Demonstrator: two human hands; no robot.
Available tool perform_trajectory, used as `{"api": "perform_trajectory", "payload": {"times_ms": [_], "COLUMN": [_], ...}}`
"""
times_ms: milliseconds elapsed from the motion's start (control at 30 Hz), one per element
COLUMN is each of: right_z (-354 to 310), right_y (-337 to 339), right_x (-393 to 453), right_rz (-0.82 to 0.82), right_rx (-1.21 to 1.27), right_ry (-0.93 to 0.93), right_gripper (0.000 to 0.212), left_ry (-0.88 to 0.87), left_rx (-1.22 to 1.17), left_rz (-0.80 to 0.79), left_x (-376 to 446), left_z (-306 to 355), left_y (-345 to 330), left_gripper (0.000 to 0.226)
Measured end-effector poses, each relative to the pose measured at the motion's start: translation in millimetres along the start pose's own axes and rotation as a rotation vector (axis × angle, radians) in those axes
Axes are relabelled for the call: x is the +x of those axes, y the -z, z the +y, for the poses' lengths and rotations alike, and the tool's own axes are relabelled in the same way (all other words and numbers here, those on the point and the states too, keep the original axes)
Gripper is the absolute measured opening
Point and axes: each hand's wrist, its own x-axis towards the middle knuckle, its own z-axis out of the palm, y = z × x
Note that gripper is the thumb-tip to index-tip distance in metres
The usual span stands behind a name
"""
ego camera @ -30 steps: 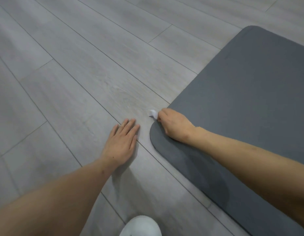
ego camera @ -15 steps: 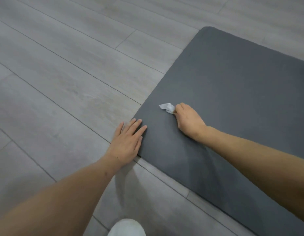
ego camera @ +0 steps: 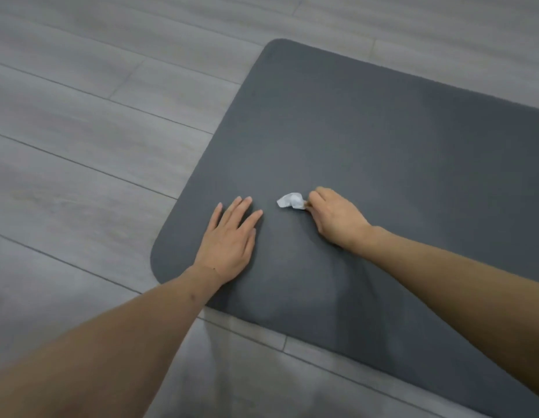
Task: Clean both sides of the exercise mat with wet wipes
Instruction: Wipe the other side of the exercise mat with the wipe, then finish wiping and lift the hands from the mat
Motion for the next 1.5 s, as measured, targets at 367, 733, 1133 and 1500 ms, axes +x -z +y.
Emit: {"api": "perform_trajectory", "payload": {"times_ms": [367, 733, 1133, 1500], "right_z": [-53.1, -121.8, -227.0, -363.0], "right_y": [15.0, 284.5, 767.3, 973.3], "right_x": [-57.0, -114.6, -247.2, -451.0], "right_rz": [-0.372, -0.203, 0.161, 0.805], "right_rx": [0.237, 0.427, 0.327, 0.018], "right_ry": [-0.152, -0.66, -0.991, -1.597], "right_gripper": [0.011, 0.006, 0.005, 0.007], "left_ry": [0.095, 0.108, -0.257, -0.913], "left_rx": [0.115, 0.135, 0.027, -0.034], "left_rz": [-0.36, -0.552, -0.404, -0.393], "left_x": [-16.6, -33.9, -4.7, -58.5], "left_z": [27.4, 171.7, 415.7, 676.4], "left_y": [25.5, 309.6, 724.7, 862.8], "left_gripper": [0.062, 0.053, 0.048, 0.053]}}
